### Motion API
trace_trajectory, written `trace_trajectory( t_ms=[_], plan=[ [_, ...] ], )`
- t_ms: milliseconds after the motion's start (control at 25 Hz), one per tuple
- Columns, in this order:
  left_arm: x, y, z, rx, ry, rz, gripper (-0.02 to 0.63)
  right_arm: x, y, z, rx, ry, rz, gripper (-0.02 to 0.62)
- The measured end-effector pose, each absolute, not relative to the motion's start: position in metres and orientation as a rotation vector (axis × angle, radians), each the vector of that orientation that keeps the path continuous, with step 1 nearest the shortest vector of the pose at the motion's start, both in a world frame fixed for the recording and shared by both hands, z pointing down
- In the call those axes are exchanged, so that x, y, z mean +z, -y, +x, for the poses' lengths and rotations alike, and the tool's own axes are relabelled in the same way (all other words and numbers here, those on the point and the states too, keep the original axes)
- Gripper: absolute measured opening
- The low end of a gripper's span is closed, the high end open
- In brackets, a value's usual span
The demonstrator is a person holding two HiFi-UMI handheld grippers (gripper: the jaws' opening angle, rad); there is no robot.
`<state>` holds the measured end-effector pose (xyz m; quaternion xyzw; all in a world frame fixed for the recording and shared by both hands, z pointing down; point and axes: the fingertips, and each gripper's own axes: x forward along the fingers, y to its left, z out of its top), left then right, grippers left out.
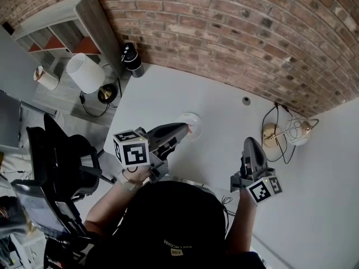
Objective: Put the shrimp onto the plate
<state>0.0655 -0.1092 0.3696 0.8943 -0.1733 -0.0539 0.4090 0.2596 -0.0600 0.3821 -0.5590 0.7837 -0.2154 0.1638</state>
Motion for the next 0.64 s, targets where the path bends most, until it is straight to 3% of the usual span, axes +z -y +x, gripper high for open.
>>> trace_trajectory(
  t_ms=[640],
  plan=[
    [0.3727, 0.1065, 0.0706, -0.110, 0.392, 2.253, 0.003, 0.3846, 0.0523, 0.2649, -0.631, -2.188, -1.639, 0.002]
  ],
)
